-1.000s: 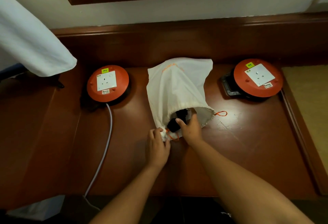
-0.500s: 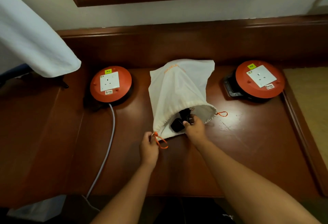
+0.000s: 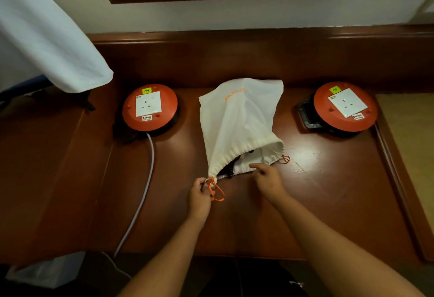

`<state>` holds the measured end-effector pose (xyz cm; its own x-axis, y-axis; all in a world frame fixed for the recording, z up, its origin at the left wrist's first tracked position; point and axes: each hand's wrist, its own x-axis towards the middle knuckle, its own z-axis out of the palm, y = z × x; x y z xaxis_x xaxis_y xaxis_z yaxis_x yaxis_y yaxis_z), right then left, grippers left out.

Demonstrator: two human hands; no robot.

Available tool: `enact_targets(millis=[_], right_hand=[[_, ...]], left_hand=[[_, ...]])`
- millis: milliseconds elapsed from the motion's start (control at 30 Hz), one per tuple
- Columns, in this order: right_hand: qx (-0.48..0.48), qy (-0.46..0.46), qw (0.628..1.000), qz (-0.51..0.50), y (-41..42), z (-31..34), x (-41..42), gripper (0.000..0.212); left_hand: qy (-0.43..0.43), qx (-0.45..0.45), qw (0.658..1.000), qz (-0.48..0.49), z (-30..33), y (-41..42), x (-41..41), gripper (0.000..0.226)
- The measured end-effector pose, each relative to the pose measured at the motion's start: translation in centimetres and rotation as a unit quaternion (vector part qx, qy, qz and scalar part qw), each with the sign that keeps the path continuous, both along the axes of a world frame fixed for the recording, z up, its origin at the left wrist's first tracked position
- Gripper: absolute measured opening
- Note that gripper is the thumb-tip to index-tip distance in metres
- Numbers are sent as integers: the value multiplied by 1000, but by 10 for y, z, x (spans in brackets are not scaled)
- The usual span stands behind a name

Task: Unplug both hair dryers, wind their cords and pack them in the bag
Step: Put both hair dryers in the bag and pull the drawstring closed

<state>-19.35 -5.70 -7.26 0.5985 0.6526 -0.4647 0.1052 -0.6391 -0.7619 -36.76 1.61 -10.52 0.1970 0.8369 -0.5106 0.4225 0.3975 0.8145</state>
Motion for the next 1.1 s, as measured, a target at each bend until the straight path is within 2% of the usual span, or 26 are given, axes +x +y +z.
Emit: enact_targets(millis=[133,233,333,367,400,467,533,633,700,767,867,1000,1100], right_hand=[[16,-148,984,-93,-36,19,36,29],[-20,-180,975,-130,-40,16,56,31],[-96,-132,974,-157,-26,6,58,73],[-99,-89,979,-157,-19,3,54,82],[-89,-38,983,-157,-13,-3,50,82],[-68,63,977,-193,-3,-12,42,62],[-56,126,956,-258,4,-17,36,37],[-38,156,942,-295,13,-23,28,16],[1,166,937,-307,14,-20,25,10],[24,153,942,-298,10,-12,26,13],[34,114,958,-260,-6,2,29,5],[11,49,980,-194,-36,13,27,20],[-5,-13,992,-127,-54,18,28,20]], left_hand=[[-15,-5,999,38,7,11,-3,21],[15,23,999,25,10,14,-3,28],[103,108,988,-34,14,10,2,41],[131,125,982,-53,14,9,4,51],[160,137,975,-75,15,8,8,66],[195,161,960,-119,15,6,18,95],[223,177,945,-161,15,6,31,108],[310,214,896,-236,12,8,51,110],[330,218,886,-240,8,13,59,104],[303,206,902,-227,7,19,61,92],[239,184,931,-208,5,26,59,79],[180,190,951,-166,4,25,54,74],[142,165,971,-96,9,23,52,73]])
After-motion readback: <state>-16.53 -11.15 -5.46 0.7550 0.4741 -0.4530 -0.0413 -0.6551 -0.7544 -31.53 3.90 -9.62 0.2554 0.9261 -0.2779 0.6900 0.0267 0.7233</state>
